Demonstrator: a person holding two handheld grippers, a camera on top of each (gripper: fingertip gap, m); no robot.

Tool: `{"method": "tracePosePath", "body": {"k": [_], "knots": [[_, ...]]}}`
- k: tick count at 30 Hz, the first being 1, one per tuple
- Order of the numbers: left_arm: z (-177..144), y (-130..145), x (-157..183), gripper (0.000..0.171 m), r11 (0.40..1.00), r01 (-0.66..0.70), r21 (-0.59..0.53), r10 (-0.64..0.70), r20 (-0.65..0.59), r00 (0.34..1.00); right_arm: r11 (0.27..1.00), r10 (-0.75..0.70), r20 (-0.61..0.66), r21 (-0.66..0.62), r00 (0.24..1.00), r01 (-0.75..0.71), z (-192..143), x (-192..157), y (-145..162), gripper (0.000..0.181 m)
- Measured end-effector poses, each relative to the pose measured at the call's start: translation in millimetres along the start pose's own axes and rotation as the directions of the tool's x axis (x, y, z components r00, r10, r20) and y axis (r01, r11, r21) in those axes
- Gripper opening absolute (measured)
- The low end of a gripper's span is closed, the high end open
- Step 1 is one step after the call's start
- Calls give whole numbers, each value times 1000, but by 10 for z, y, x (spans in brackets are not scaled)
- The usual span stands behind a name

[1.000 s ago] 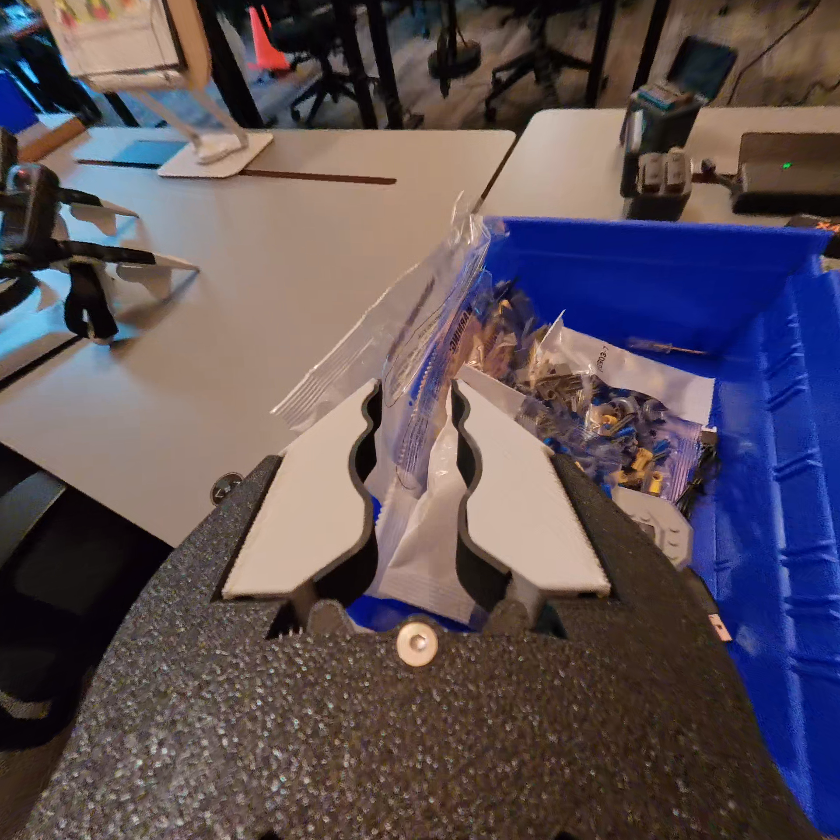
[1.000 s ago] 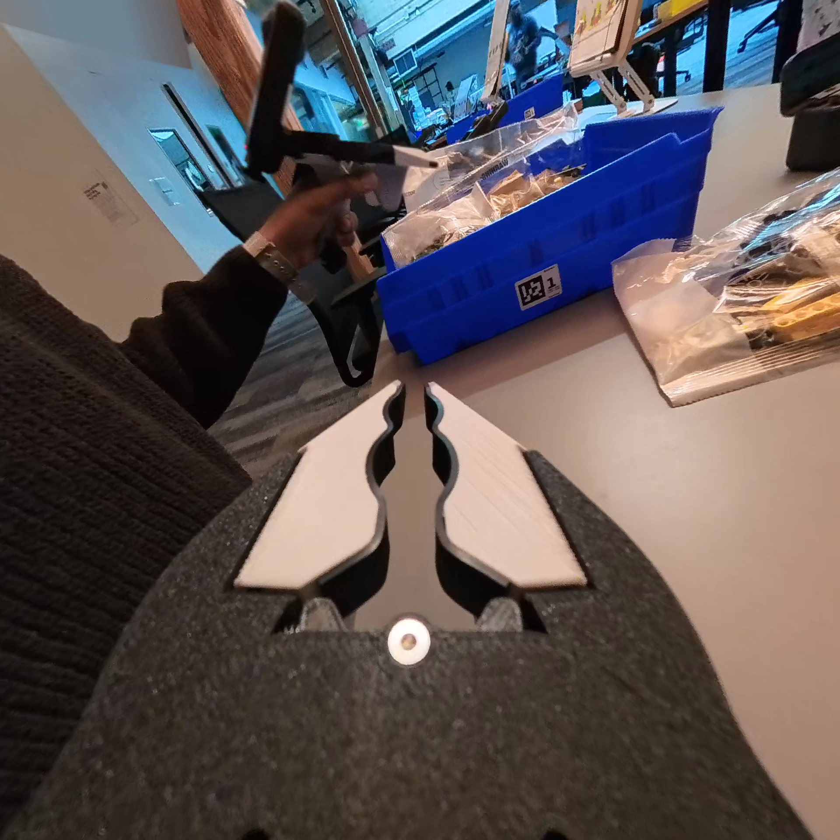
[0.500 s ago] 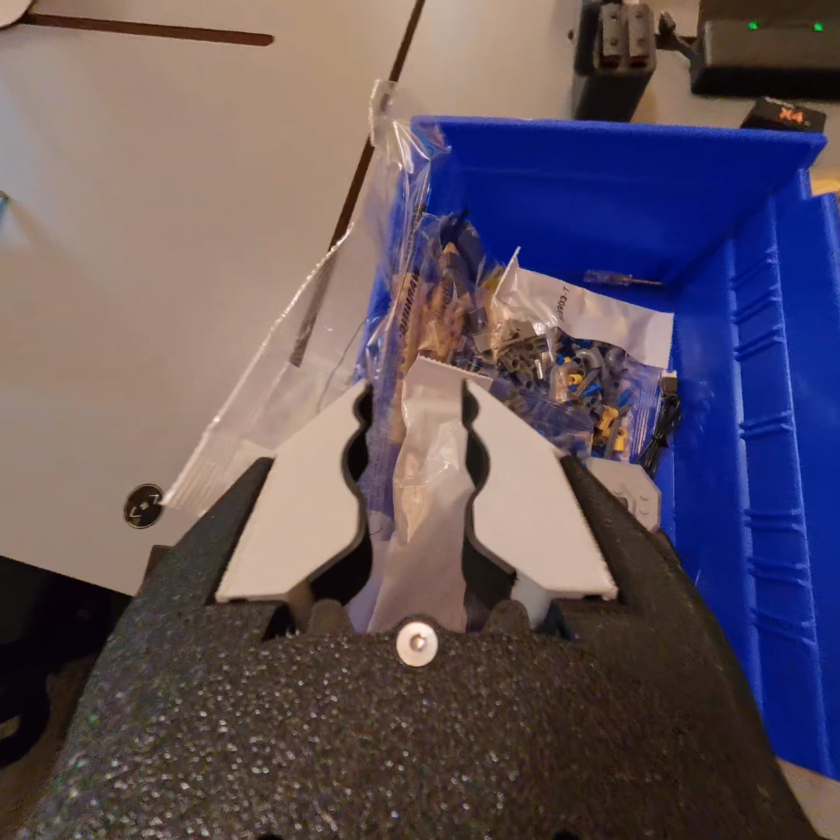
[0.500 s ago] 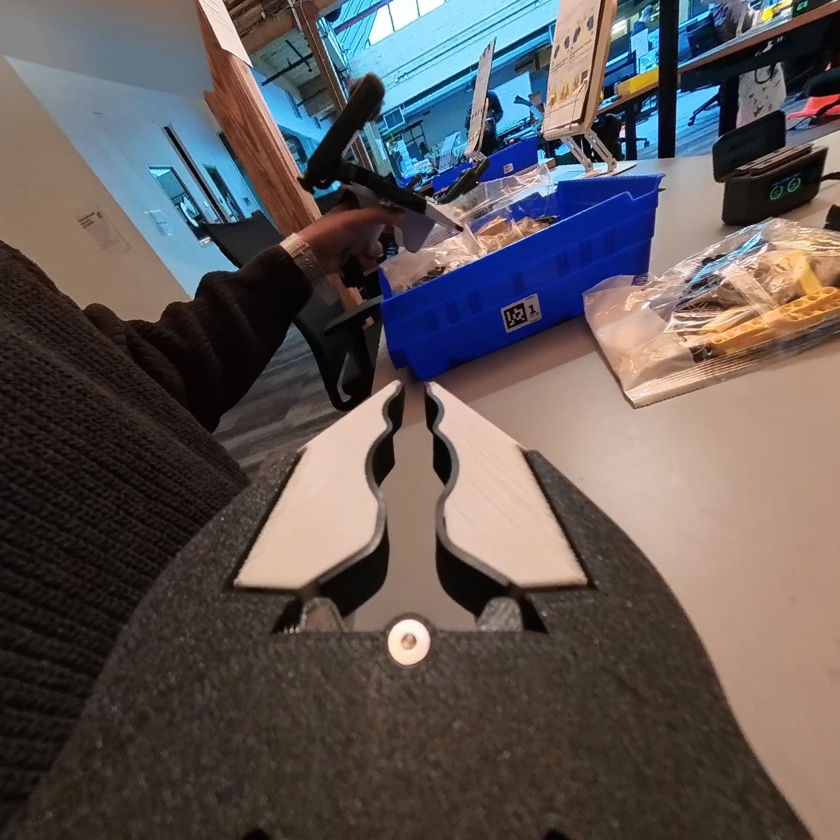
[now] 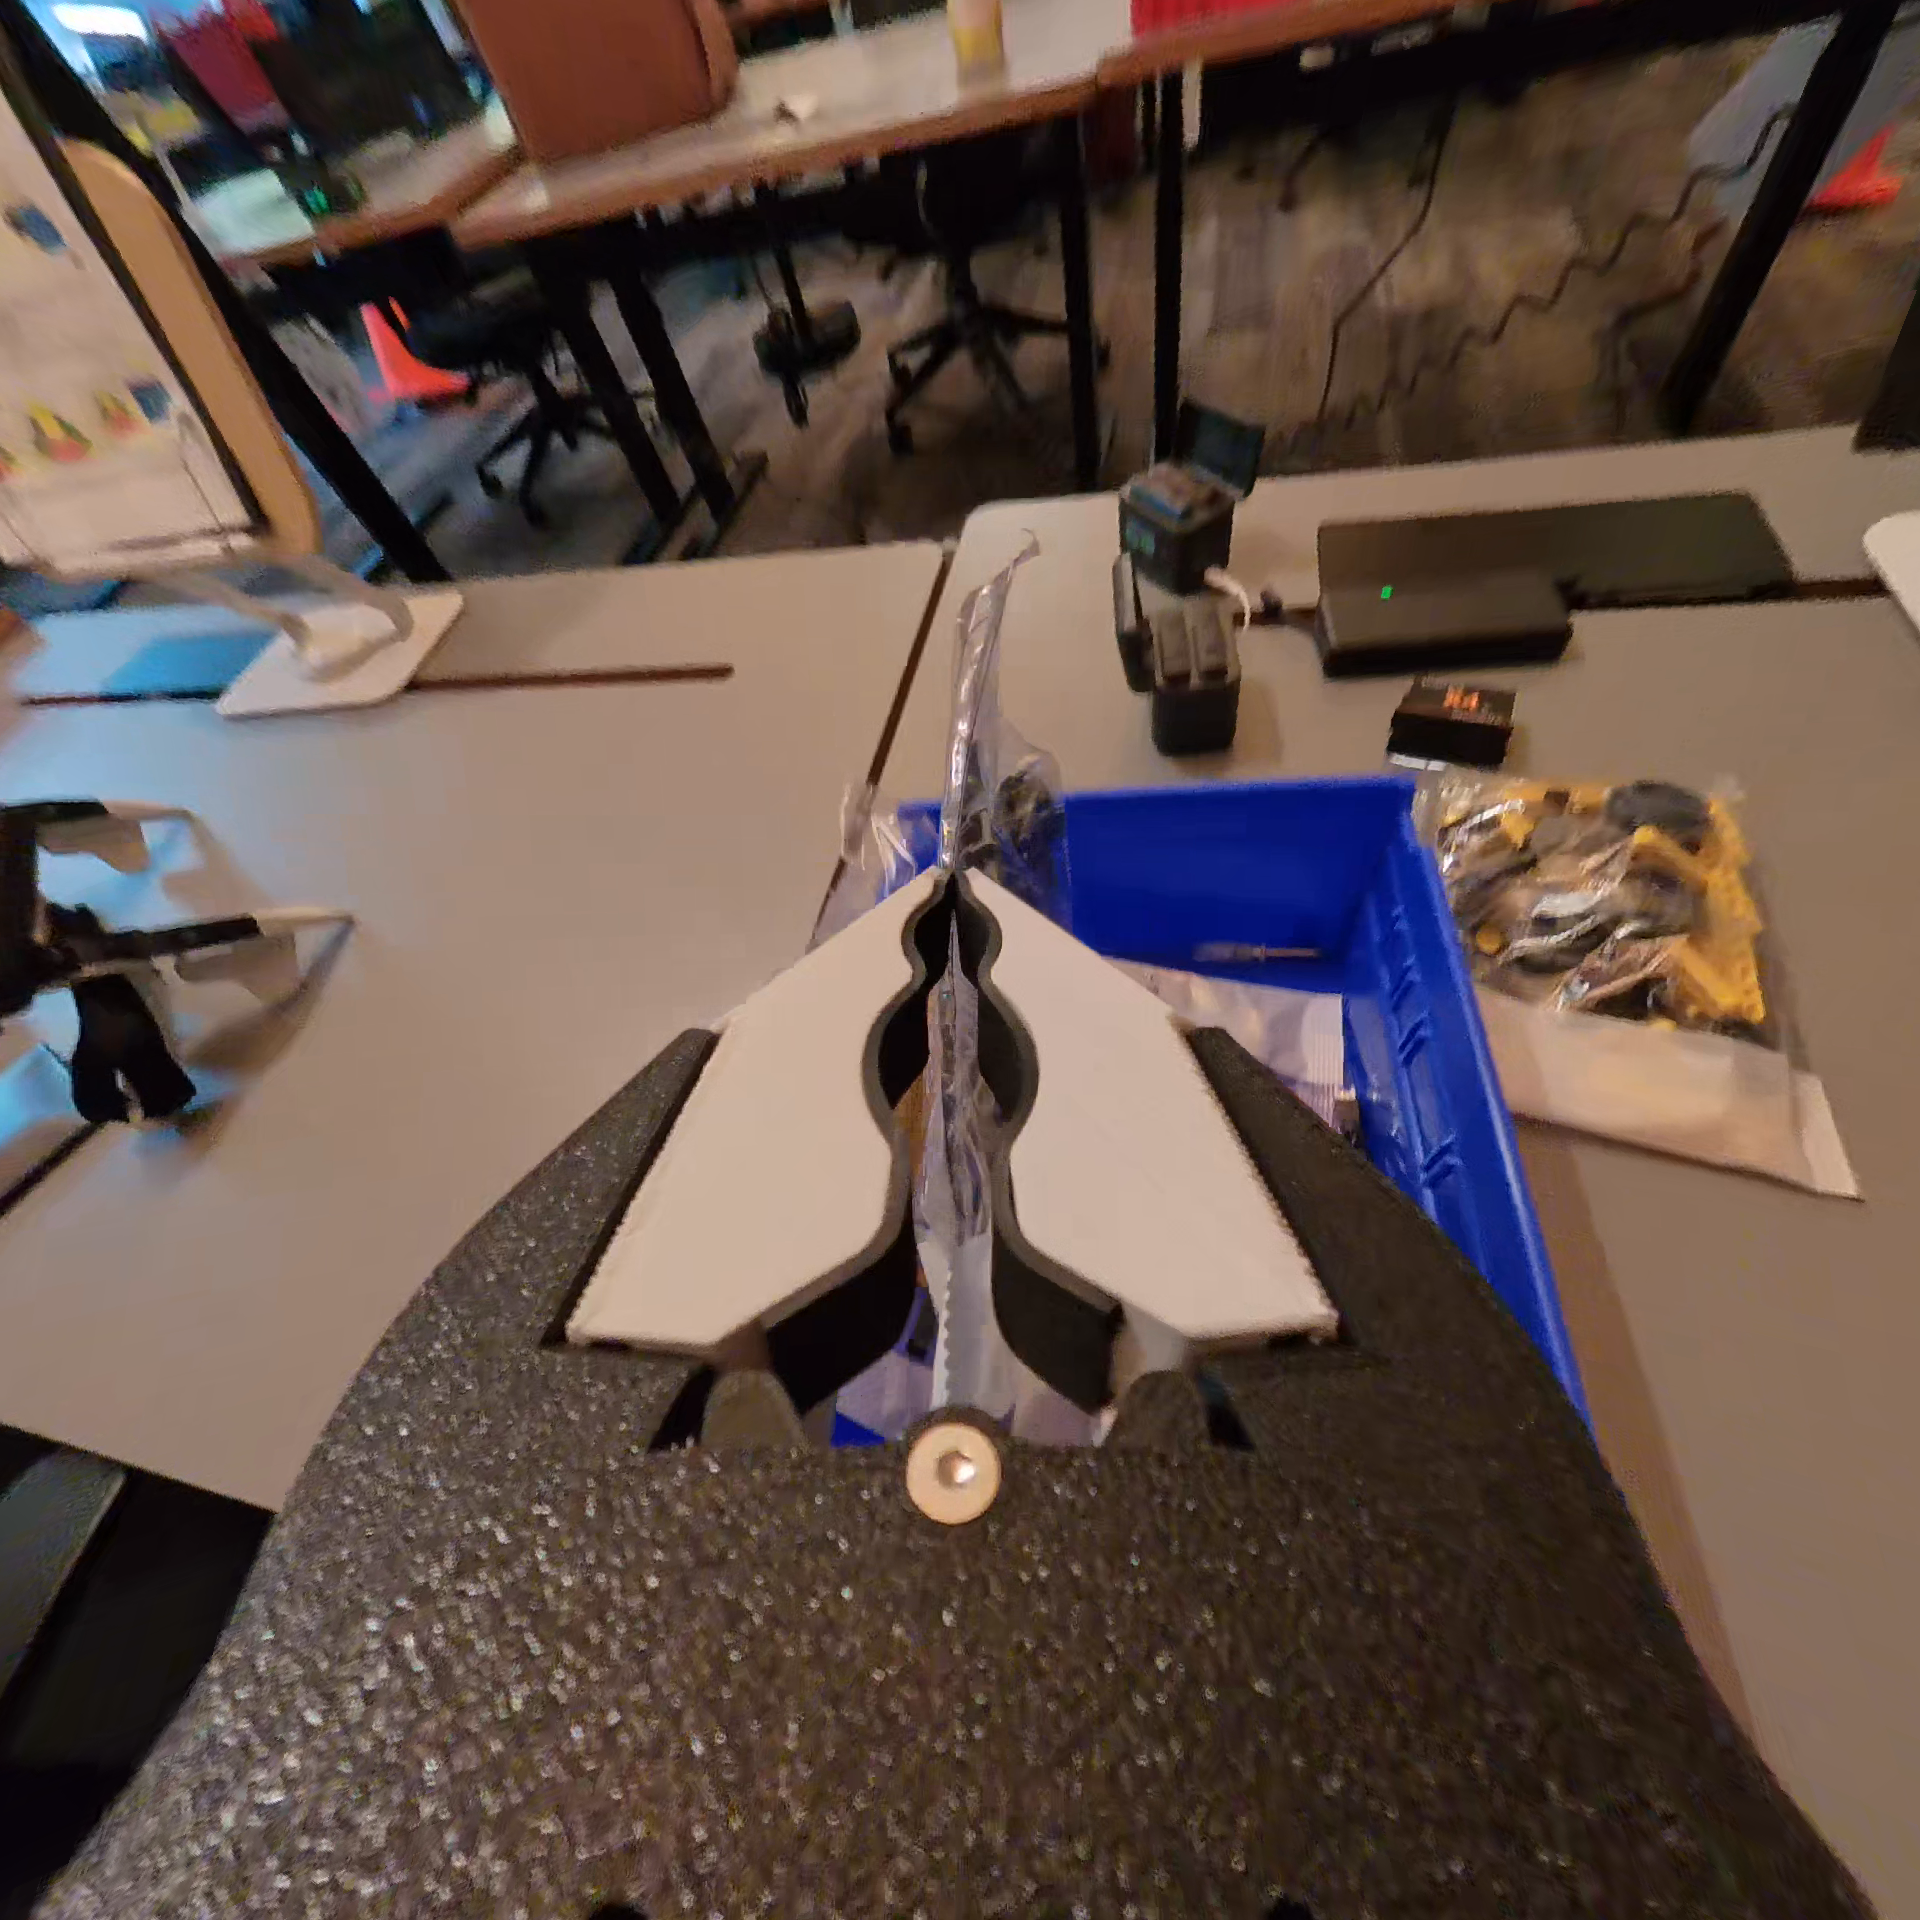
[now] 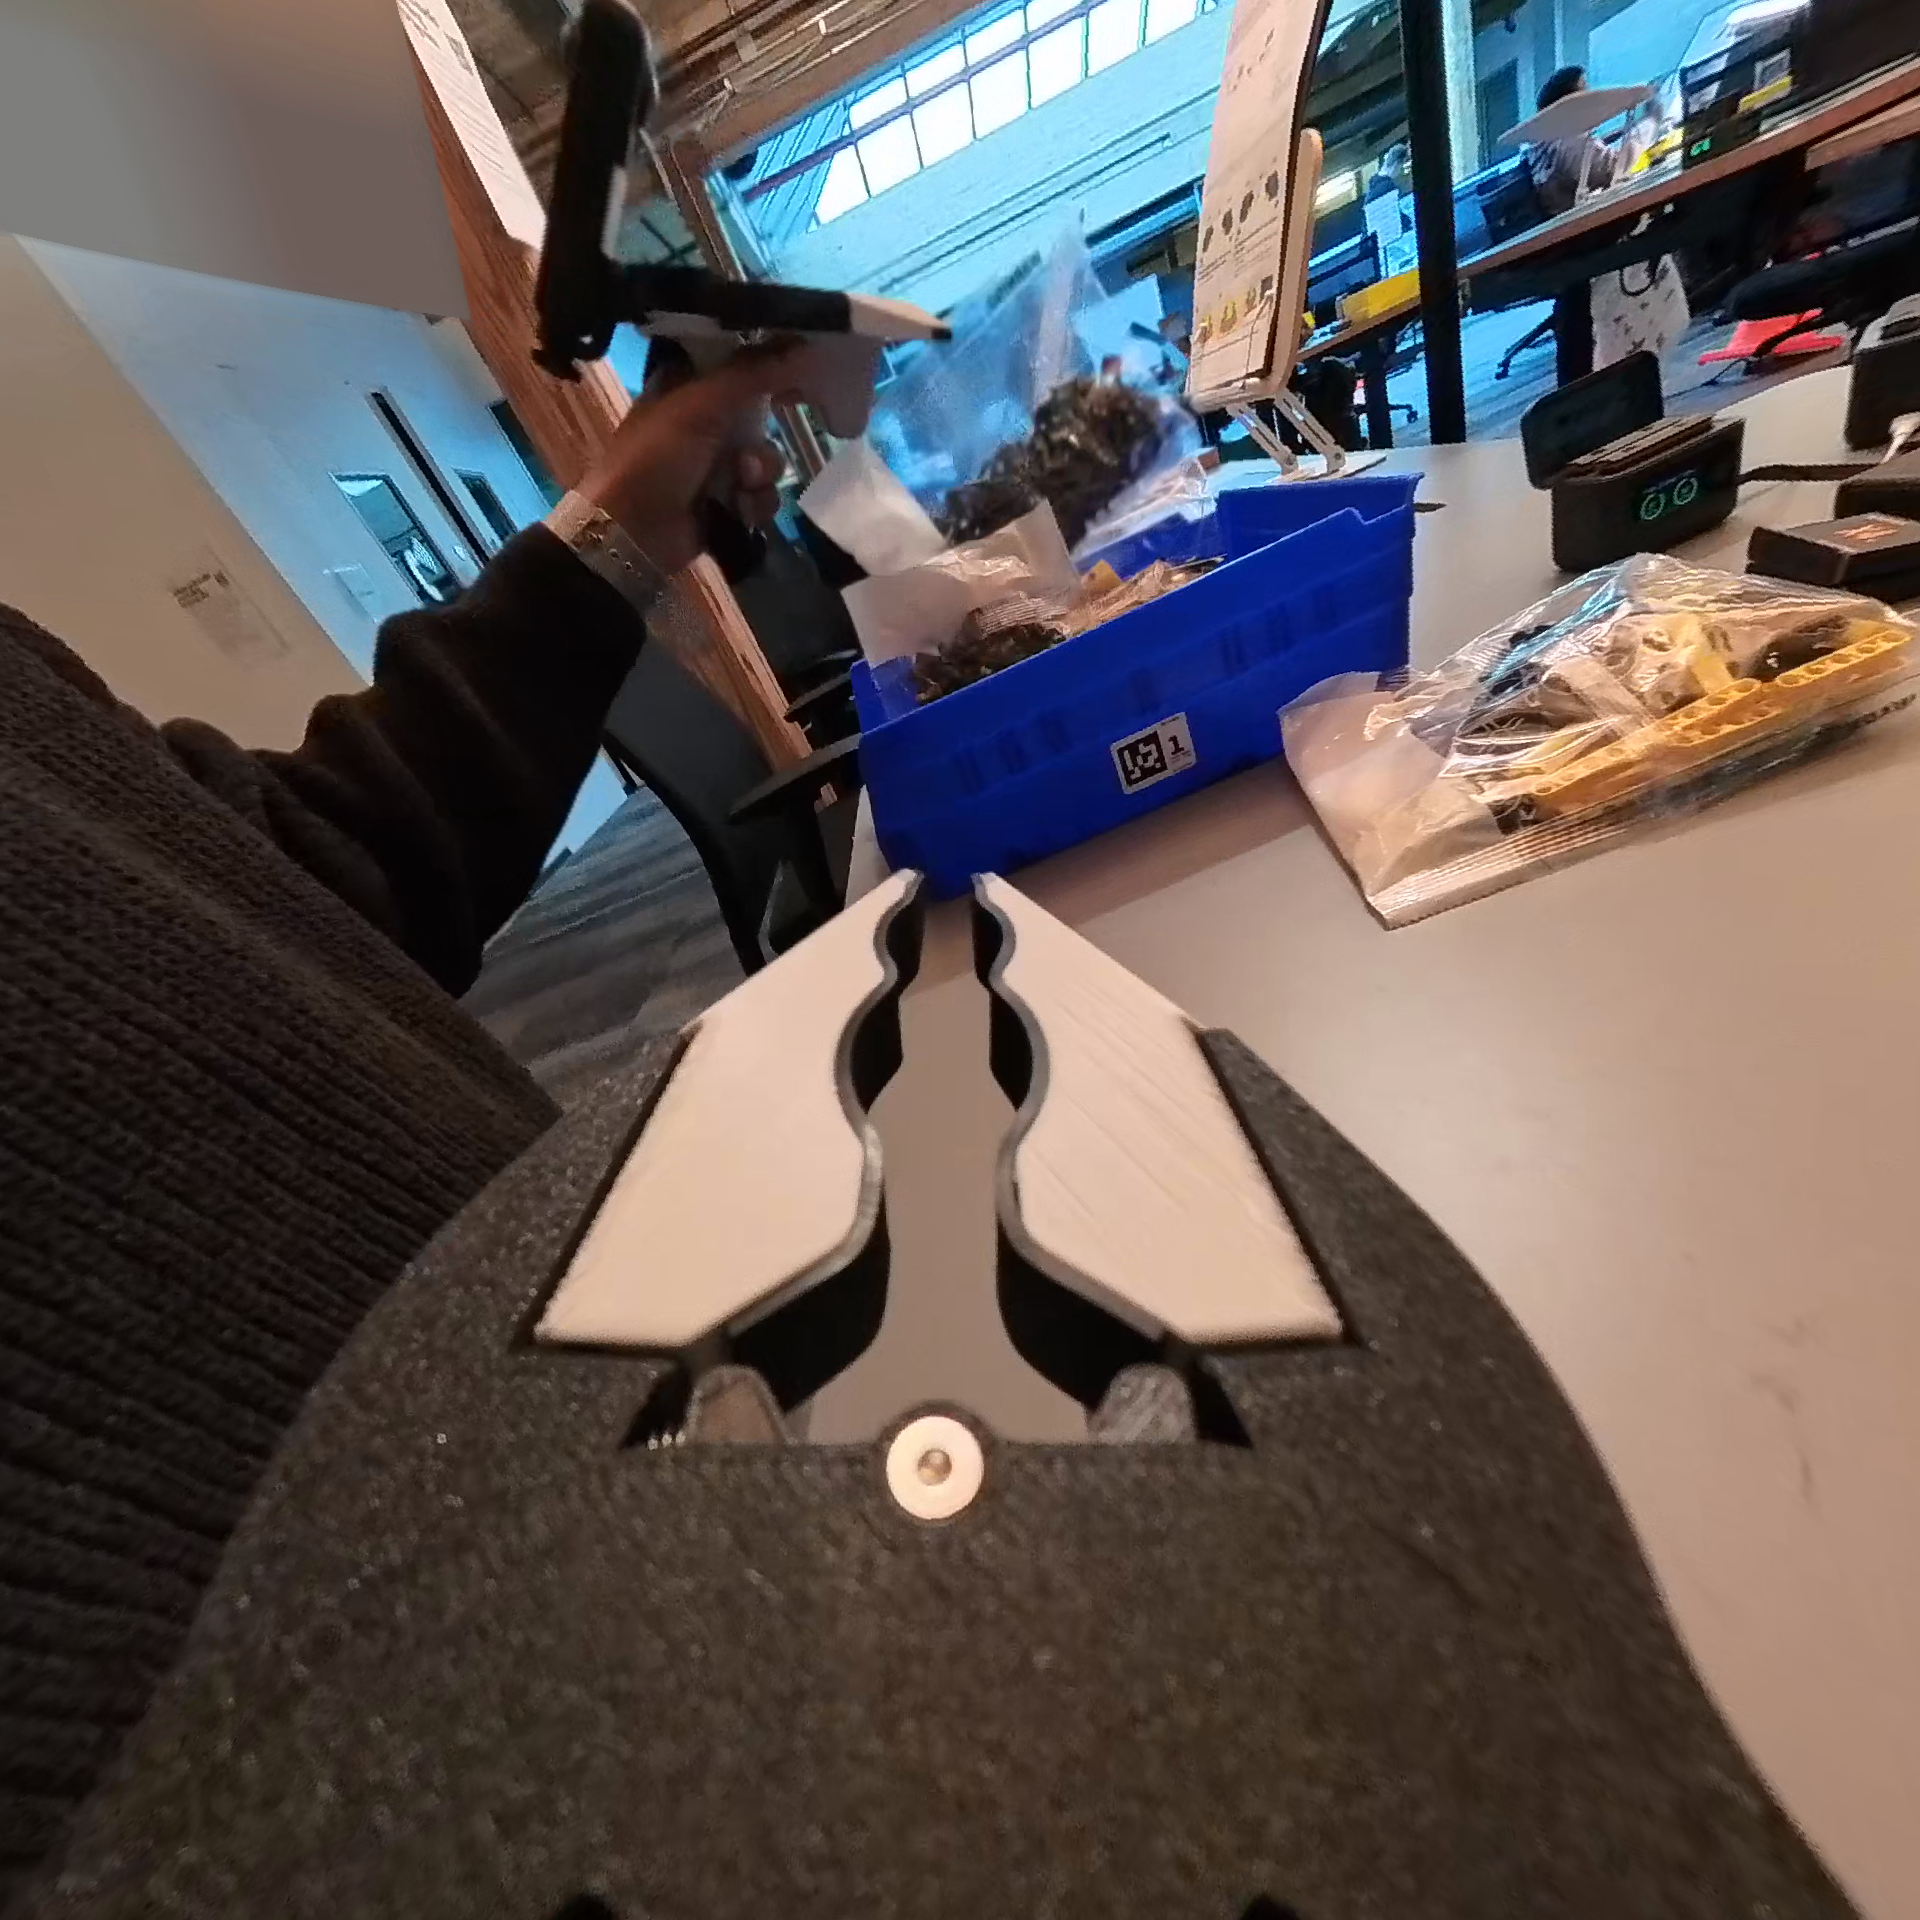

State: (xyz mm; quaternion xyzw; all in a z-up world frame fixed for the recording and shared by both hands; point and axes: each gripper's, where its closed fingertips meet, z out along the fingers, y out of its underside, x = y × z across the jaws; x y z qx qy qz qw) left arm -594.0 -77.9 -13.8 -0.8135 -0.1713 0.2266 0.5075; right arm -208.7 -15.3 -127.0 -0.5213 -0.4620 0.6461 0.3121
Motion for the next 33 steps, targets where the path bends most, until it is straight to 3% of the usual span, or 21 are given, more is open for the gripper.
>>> {"method": "tracePosePath", "body": {"k": [8, 21, 25, 28, 30, 33], "knots": [[-256, -497, -2, 0, 988, -1, 157, -3, 24, 1000, 1000, -5, 1, 29, 1000, 5, -102, -24, -42, 7], [-386, -453, 214, 0, 992, 13, 122, -6, -55, 998, 999, -13, -12, 40, 1000, 13, -186, -53, -44, 8], [-301, -160, 238, 0, 995, 98, -11, -98, -138, 986, 999, -7, -13, 32, 1000, 7, -173, -42, -25, 8], [-161, 225, -46, 0, 987, 93, -129, -100, -49, 994, 1000, 4, -12, 27, 1000, -4, -155, -30, -15, 8], [-30, 648, -258, 1, 955, 113, -274, -117, -1, 993, 999, 17, -4, 28, 1000, -17, -142, -29, -18, 8], [87, 1154, -696, 1, 912, 136, -386, -71, 179, 981, 1000, 18, -6, 20, 1000, -18, -123, -13, -2, 8]]}}
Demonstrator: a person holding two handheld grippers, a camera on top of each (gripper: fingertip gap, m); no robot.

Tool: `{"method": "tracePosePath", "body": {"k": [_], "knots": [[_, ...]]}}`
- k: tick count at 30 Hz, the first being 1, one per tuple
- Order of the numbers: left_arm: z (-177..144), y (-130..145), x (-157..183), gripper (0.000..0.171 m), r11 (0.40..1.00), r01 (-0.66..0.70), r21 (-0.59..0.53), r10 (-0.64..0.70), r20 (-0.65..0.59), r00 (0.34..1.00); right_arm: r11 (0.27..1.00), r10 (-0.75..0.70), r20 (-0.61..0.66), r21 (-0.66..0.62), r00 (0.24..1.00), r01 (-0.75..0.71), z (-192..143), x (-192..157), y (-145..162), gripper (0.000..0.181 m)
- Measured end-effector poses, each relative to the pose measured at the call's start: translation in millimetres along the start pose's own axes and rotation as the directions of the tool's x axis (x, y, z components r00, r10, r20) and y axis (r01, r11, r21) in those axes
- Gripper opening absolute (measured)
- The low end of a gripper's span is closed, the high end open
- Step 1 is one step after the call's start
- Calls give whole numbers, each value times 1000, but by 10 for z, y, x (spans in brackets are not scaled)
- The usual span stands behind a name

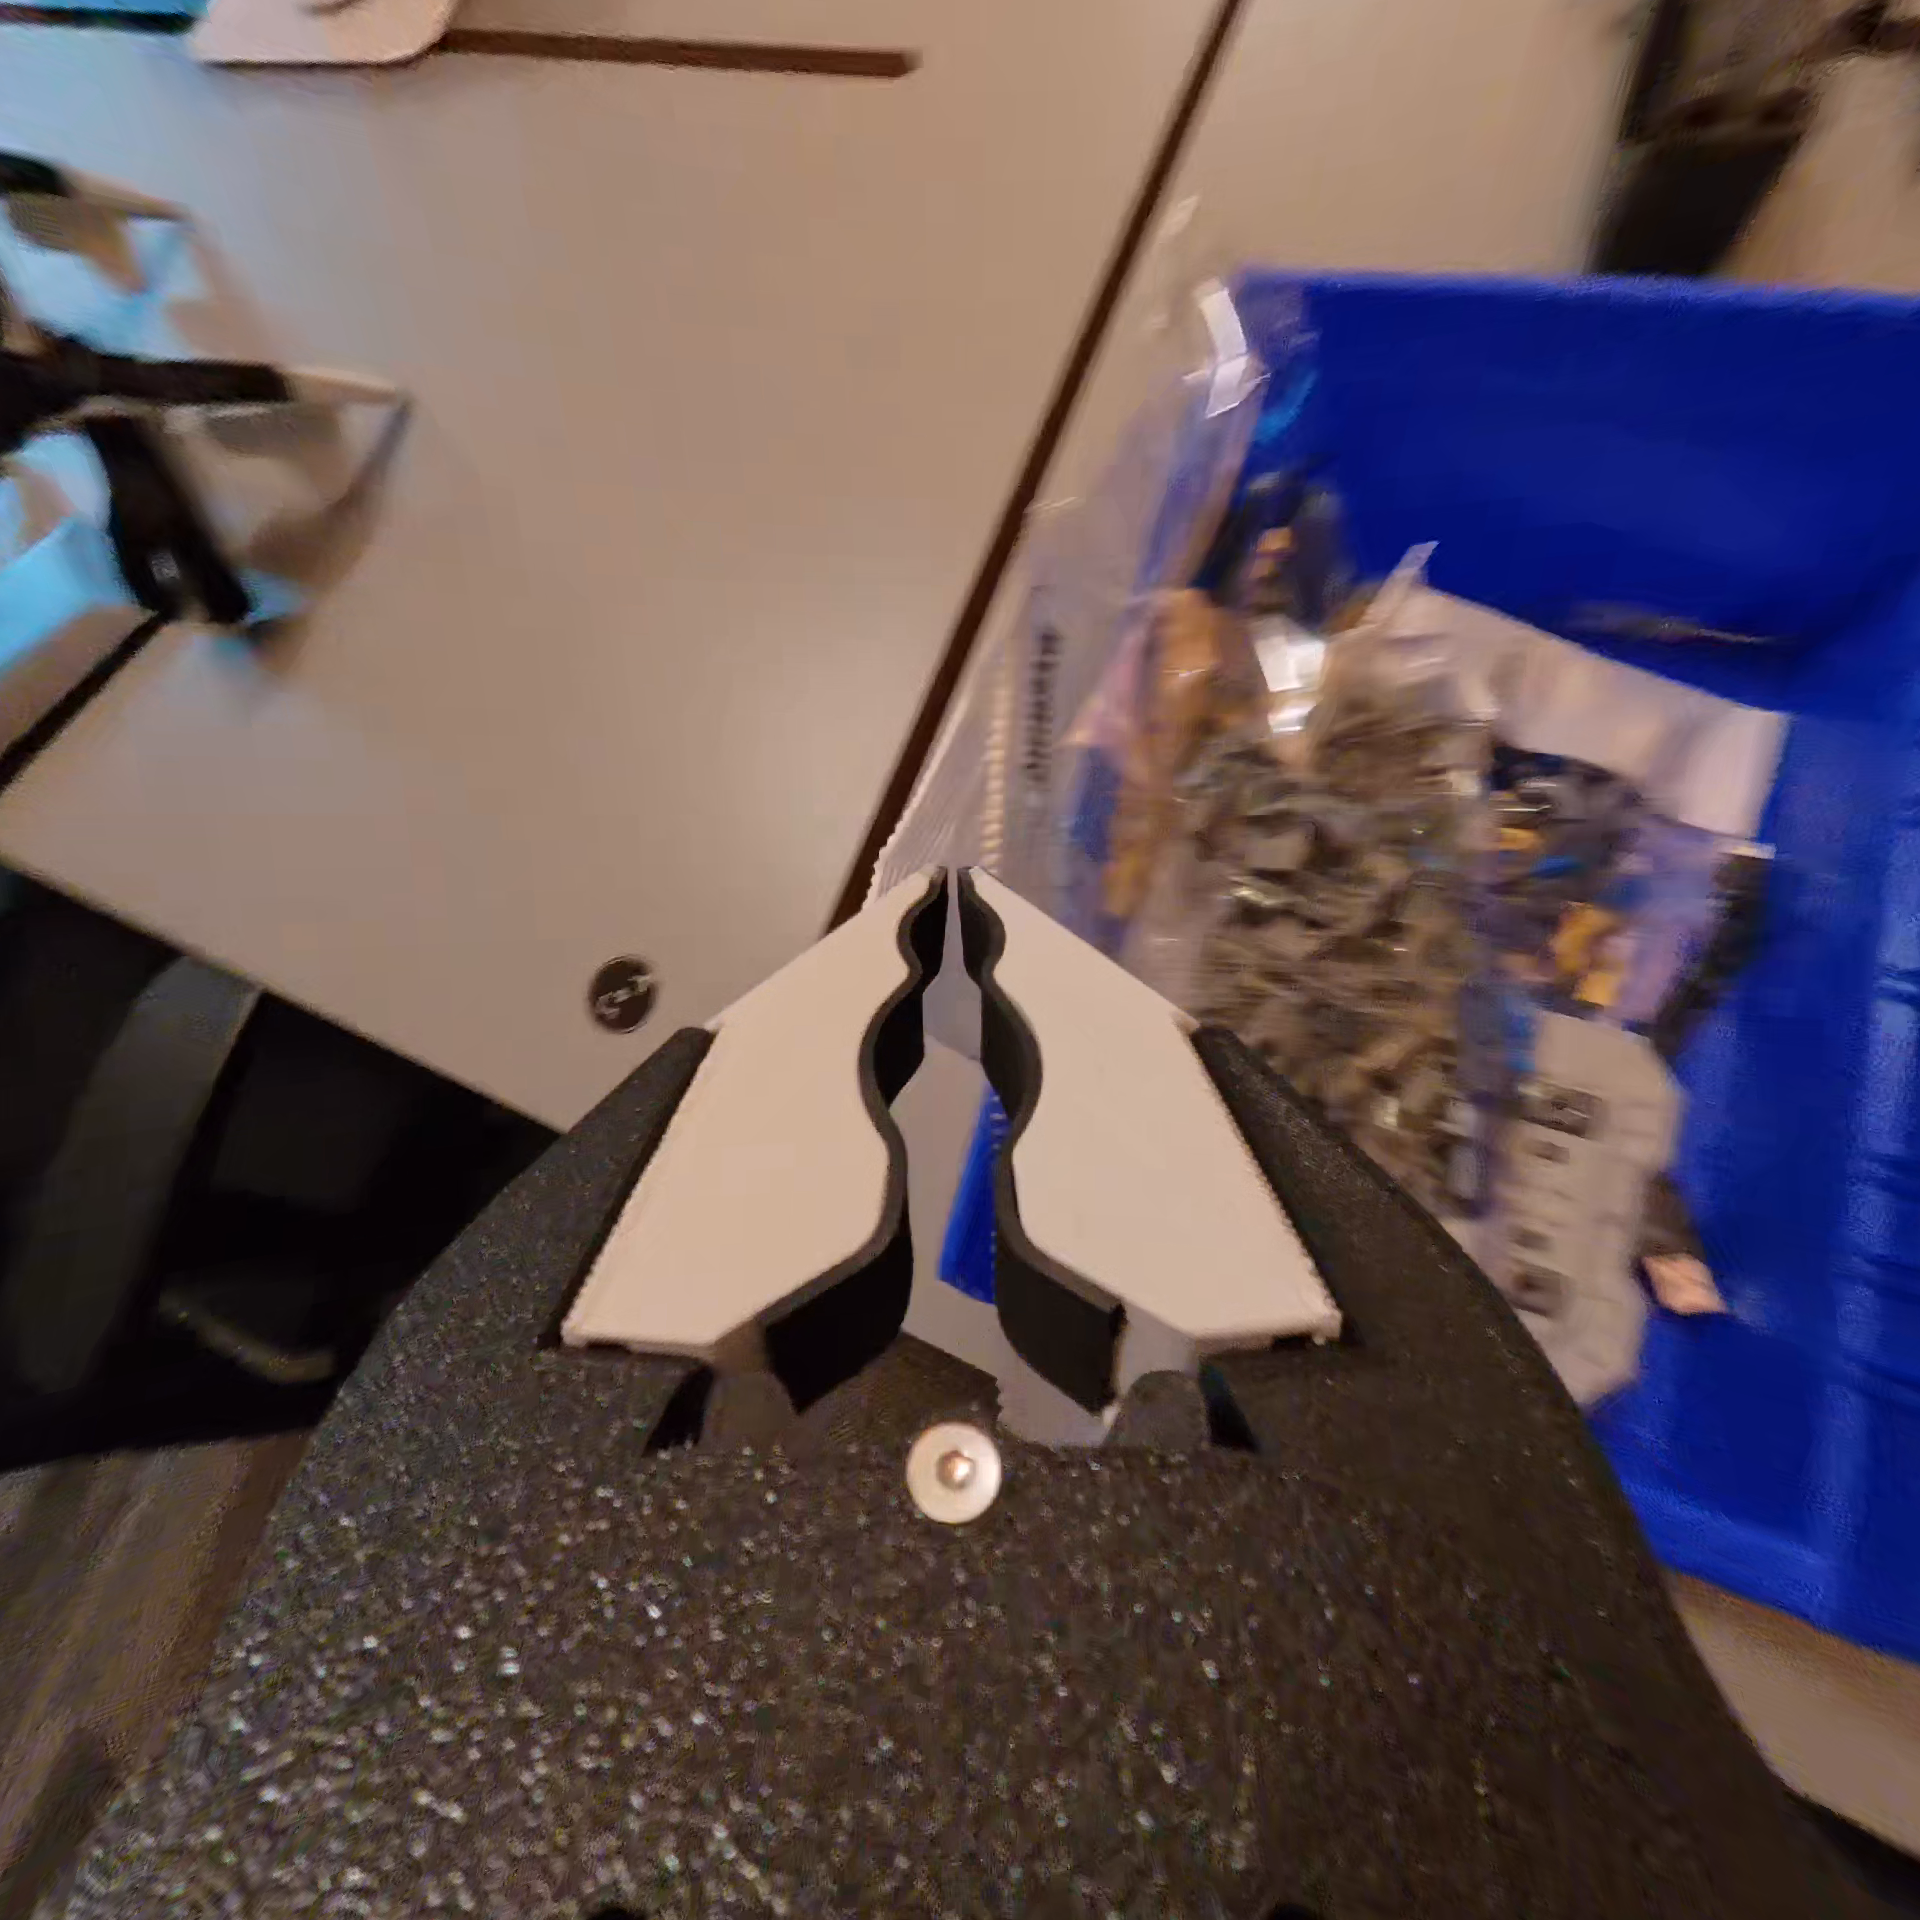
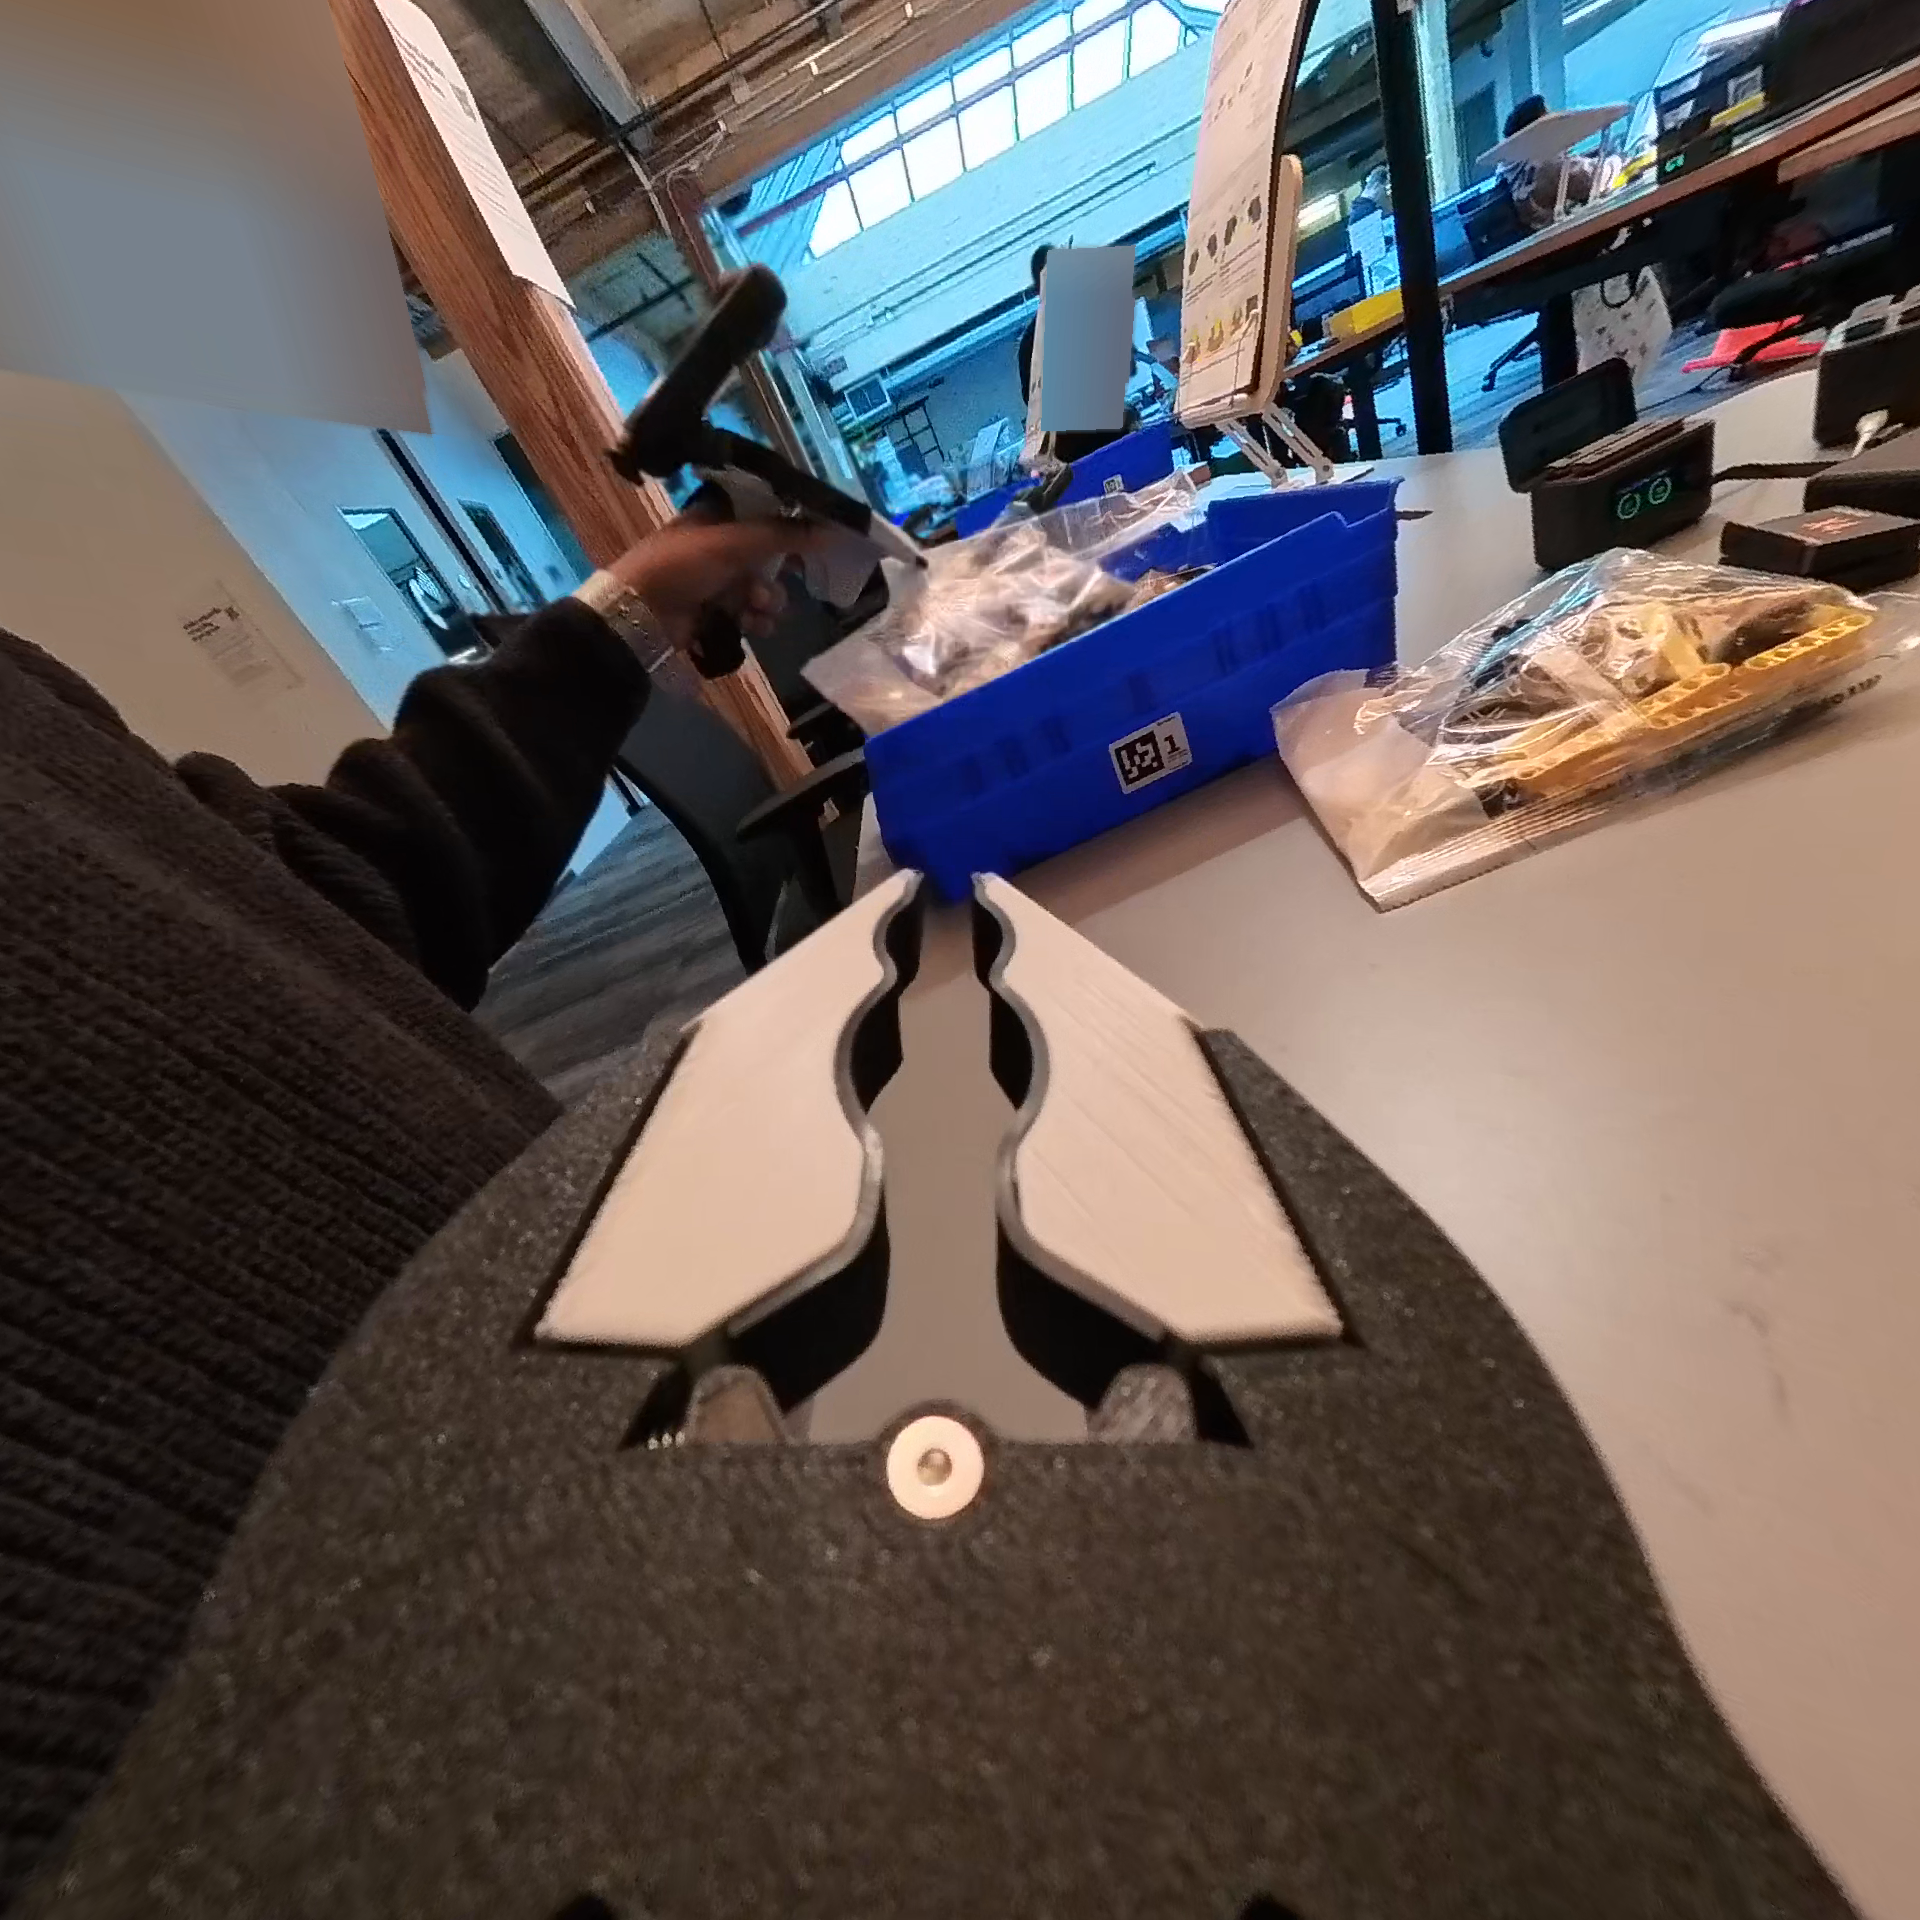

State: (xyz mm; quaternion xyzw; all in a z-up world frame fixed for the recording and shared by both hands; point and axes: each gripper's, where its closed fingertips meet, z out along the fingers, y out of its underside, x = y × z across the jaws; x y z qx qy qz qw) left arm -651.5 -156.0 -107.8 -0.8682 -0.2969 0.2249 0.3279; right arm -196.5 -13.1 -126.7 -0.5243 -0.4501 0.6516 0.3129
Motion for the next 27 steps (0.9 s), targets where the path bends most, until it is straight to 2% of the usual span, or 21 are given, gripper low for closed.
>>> {"method": "tracePosePath", "body": {"k": [2, 7, 9, 11, 13, 15, 17, 19, 21, 24, 27], "knots": [[9, -29, -45, 2, 998, 26, 56, -28, 28, 999, 1000, 0, -11, -16, 1000, 0, 17, 28, 29, 8], [-389, -648, 25, 8, 921, 64, 384, -90, 51, 995, 999, 30, -22, -34, 999, -31, 94, 107, 70, 8], [-501, -866, 279, 9, 899, 46, 435, -32, -38, 999, 998, 43, -17, -41, 999, -43, 136, 125, 89, 8], [-525, -1009, 775, 9, 897, 21, 443, 92, -233, 968, 998, 44, -15, -47, 999, -45, 175, 139, 106, 8], [-415, -1002, 1368, 10, 928, -14, 372, 205, -480, 853, 997, 49, -12, -55, 999, -50, 216, 161, 133, 8], [-61, -957, 1653, 16, 967, -103, 235, 224, -575, 787, 995, 74, 1, -64, 997, -74, 253, 174, 160, 8], [471, -895, 1609, 32, 966, -239, 101, 256, -526, 811, 994, 91, 17, -64, 996, -89, 264, 166, 151, 8], [936, -734, 1459, 33, 935, -348, -65, 278, -474, 835, 996, 69, 2, -59, 998, -69, 241, 182, 123, 8], [1172, -540, 1413, 33, 891, -416, -180, 288, -483, 827, 998, 34, -33, -55, 999, -35, 202, 233, 98, 8], [1324, -408, 1399, 36, 842, -497, -210, 371, -443, 816, 998, 36, -70, -45, 997, -39, 158, 351, 92, 8], [1424, -360, 1392, 36, 803, -555, -217, 453, -383, 805, 993, 117, -41, -28, 992, -118, 164, 411, 124, 7]]}}
